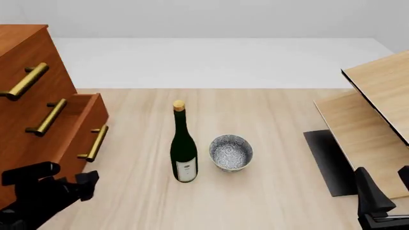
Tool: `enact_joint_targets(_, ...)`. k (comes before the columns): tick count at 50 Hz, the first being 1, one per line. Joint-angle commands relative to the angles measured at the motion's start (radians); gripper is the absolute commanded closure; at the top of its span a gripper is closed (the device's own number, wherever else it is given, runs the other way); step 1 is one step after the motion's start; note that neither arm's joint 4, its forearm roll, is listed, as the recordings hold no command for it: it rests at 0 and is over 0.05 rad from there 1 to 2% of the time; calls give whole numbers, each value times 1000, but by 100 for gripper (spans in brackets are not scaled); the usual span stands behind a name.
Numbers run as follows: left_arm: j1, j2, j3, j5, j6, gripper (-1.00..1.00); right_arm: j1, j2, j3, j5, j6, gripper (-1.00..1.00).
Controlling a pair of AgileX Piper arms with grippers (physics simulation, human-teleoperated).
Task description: Close the bottom drawer of the cabinet and open the top drawer.
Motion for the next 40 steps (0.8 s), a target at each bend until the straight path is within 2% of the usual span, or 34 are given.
enact_joint_targets(1, 68, 58, 9, -72, 31, -100, -2, 1, -1, 0, 0, -100)
enact_joint_targets(11, 124, 128, -7, -144, 59, -100, -3, 1, -1, -2, -1, -100)
enact_joint_targets(23, 176, 158, -18, -175, 91, -100, -3, 0, 1, -2, 0, -100)
enact_joint_targets(28, 219, 178, -21, -185, 134, -100, -3, 0, 1, -2, 0, -100)
enact_joint_targets(30, 210, 178, -20, -191, 121, -100, -3, 0, 1, -2, -1, -100)
enact_joint_targets(32, 233, 186, -21, -195, 149, -100, -3, 1, 2, -2, -2, -100)
enact_joint_targets(40, 273, 191, -10, -209, 184, -100, -2, 0, 2, -1, -2, -100)
